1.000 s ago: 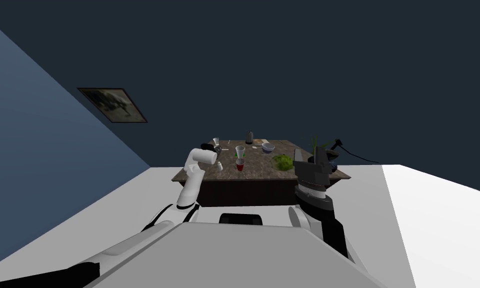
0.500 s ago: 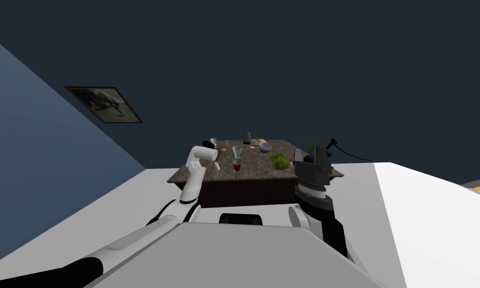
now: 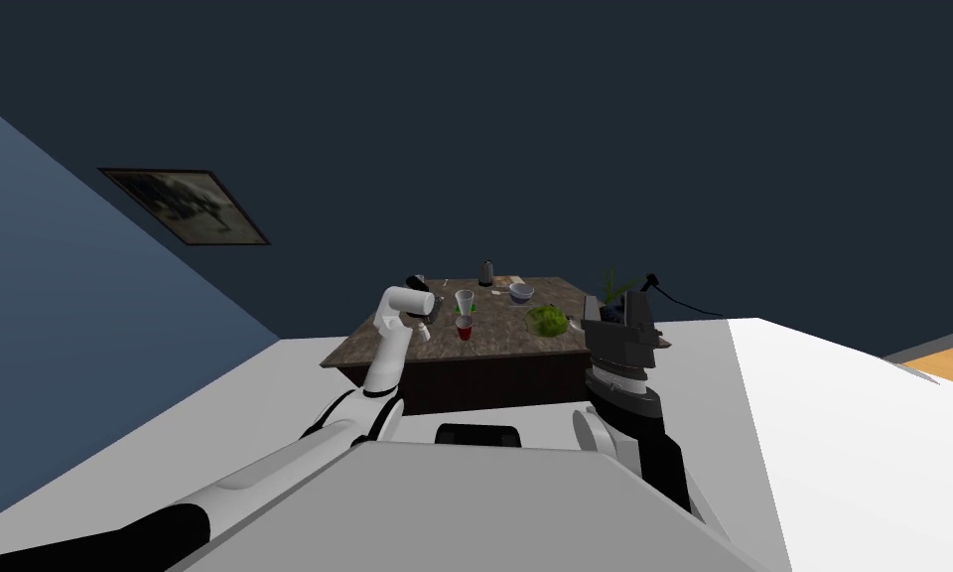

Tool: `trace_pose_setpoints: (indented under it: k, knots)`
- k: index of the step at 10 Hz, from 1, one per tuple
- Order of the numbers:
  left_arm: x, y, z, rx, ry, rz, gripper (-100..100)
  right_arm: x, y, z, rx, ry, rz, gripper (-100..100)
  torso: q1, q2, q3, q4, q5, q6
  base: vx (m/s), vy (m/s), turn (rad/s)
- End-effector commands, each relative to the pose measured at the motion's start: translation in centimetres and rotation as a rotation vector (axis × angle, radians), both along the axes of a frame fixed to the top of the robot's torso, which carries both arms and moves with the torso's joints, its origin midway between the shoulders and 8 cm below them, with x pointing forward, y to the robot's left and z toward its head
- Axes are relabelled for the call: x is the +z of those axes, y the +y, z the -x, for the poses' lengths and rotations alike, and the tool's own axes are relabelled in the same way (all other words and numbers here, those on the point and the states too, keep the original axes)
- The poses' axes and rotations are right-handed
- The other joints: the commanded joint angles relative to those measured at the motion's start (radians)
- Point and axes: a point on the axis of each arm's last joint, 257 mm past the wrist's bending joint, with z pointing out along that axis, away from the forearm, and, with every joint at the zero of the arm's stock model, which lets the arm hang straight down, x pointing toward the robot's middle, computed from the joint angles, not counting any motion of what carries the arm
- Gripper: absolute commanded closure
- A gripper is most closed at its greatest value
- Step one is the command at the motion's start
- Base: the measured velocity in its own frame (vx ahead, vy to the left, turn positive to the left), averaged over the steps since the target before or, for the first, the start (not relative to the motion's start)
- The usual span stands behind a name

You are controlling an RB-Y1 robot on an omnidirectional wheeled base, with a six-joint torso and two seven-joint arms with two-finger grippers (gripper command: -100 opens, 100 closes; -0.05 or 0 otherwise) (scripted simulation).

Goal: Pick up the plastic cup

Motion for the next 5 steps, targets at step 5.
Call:
trace_pose_setpoints:
  k: [5]
  knots:
    - [-2.7, -1.6, 2.5, -0.01, 0.181, 0.043, -100, 0.0, 0.0, 0.0, 0.0, 0.0, 0.0, 0, 0.0, 0.0, 0.0, 0.0, 0.0, 0.0, 0.022, -0.049, -0.046]
